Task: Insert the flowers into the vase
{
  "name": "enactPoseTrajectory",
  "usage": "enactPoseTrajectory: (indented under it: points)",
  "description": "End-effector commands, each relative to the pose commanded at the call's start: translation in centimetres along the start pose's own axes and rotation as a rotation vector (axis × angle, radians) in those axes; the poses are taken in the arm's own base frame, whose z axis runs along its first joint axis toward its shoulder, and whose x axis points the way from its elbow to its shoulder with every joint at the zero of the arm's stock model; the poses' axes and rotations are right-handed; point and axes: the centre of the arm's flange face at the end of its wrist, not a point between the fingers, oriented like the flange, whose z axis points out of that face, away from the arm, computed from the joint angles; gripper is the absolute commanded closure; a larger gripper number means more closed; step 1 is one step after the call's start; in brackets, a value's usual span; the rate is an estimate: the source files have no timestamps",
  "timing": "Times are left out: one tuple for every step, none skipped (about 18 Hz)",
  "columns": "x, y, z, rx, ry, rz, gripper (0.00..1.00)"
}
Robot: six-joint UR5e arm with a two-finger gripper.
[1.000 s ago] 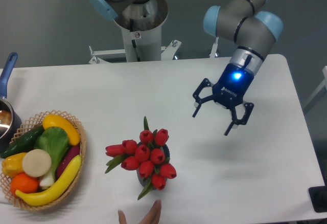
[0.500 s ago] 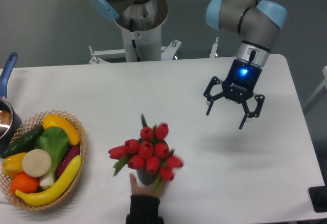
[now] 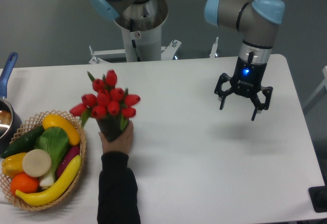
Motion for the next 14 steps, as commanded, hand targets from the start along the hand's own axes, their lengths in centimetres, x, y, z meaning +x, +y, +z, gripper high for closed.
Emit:
enactPoseTrajectory:
  points:
    - [-0.2, 0.0, -0.3, -0.026, 0.011, -0.004, 0.0]
    - [-0.3, -0.5, -0.6, -0.057, 0.018, 0.002, 0.0]
    - [-0.3, -1.1, -0.8, -0.091, 0.028, 0.012, 0.0]
    - [-0.3, -1.6, -1.1, -0.126, 0.04, 0.021, 0.0]
    - [-0.4, -2.2, -1.4, -0.156, 0.049, 0.028, 0.0]
    - [-0.4, -2.6, -1.7, -0.183, 0.065, 0.033, 0.0]
    - [-0.5, -2.8, -1.9, -0.202, 0.077, 0.035, 0.0]
    - [-0.7, -2.9, -2.2, -0.224, 0.084, 0.036, 0.0]
    - [-0.7, -3.2, -2.3, -0.234, 0.081, 0.043, 0.0]
    - [-0.5, -3.3, -2.3, -0.255, 0.085, 0.047, 0.0]
    - [-0.5, -3.2, -2.2, -0.276, 0.09, 0.05, 0.0]
    - [-0.3, -3.6, -2.2, -0.285, 0.088, 0.061, 0.0]
    - [-0.3, -3.8, -2.2, -0.285, 0.087, 0.063, 0.0]
    - [-0.3, -3.9, -2.3, -0.286, 0.084, 0.065, 0.0]
